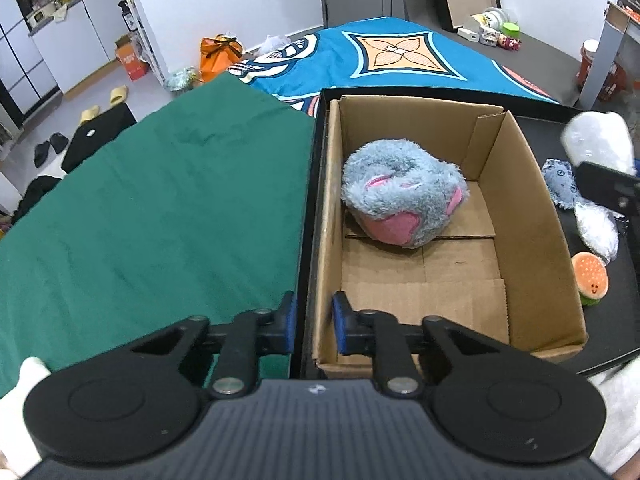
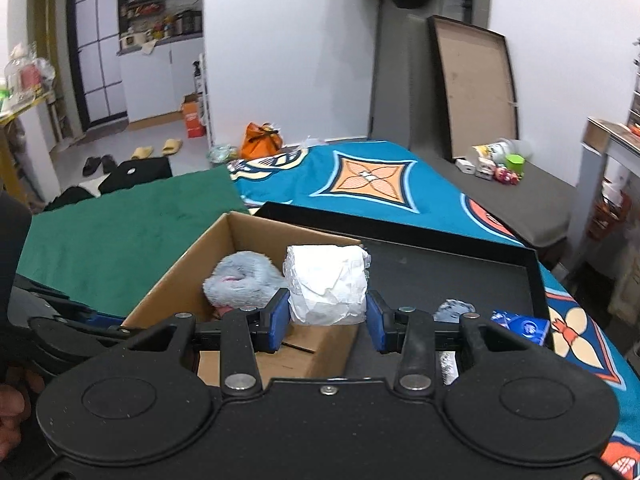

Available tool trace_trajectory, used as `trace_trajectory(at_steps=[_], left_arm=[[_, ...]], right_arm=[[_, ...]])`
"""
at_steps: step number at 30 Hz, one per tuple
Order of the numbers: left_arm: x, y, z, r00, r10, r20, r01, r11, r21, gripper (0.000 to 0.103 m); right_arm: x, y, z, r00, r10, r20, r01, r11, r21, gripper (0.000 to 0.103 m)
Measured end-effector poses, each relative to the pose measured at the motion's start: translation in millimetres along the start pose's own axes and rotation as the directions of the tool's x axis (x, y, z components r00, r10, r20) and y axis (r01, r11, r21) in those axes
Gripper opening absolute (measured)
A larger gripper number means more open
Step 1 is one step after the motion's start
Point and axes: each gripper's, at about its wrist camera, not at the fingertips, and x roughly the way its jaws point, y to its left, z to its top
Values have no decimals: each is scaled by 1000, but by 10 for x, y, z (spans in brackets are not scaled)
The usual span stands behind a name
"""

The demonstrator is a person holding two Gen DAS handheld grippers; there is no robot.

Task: Organize soft objects
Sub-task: 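Lift the white bundle with the right gripper and carry it into the box, then open the right gripper to drop the white bundle beside the plush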

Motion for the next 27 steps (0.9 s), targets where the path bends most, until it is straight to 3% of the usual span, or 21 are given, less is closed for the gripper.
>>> trace_trajectory(at_steps=[3,13,20,27], left_arm=[[20,14,10,1000,-21,-4,21,1000,-4,9],[-4,89,-11,997,-74,16,75,997,-34,8],[9,122,0,997,-76,21,77,996,-52,8],[11,106,1,997,-73,22,74,996,-49,8]], right_arm=[[61,44,3,1000,-6,-18,6,1000,-19,40],[279,164,182,998,-37,-43,33,994,-101,41],[291,236,104,997,-51,-66,41,989,-142,58],[198,161,-57,993,-60,-101,48,992,-119,61]])
